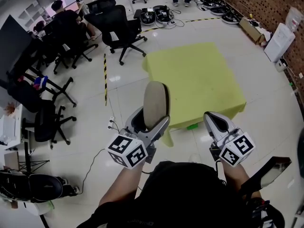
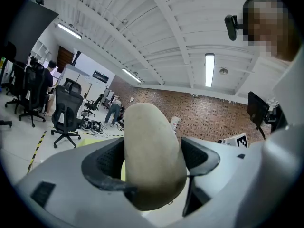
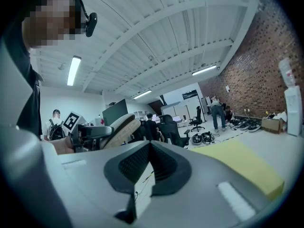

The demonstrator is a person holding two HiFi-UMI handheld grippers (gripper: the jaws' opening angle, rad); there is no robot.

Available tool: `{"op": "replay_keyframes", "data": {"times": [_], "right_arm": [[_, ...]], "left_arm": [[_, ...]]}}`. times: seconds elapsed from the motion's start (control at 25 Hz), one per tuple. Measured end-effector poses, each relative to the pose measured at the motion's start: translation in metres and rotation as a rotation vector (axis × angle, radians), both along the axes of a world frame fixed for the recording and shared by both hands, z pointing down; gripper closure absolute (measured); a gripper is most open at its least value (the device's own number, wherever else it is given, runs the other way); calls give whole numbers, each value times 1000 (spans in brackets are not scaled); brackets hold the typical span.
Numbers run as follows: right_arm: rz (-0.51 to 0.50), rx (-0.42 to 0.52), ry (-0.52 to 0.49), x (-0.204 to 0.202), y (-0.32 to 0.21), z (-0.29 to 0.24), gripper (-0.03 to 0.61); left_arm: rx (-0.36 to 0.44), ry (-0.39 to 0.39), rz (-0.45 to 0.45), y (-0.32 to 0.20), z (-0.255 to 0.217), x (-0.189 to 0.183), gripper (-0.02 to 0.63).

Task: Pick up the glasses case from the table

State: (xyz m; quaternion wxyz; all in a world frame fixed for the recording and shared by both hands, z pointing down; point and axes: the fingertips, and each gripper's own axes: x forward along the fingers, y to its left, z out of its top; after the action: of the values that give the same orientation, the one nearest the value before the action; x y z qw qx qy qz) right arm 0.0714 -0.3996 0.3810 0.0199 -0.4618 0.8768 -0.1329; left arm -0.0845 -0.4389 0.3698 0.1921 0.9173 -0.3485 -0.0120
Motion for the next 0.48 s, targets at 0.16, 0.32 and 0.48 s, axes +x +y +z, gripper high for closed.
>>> {"op": "replay_keyframes", "data": {"times": [0.16, 0.32, 0.48], "right_arm": [[-6, -1, 22, -7, 2, 0, 578], [-10, -6, 38, -10, 5, 1, 578], [-20, -11, 52, -12, 9, 3, 578]], "left_arm": [[-1, 2, 7, -1, 1, -4, 236], [4, 11, 14, 1, 0, -4, 236], [3, 16, 20, 4, 3, -1, 236]]}}
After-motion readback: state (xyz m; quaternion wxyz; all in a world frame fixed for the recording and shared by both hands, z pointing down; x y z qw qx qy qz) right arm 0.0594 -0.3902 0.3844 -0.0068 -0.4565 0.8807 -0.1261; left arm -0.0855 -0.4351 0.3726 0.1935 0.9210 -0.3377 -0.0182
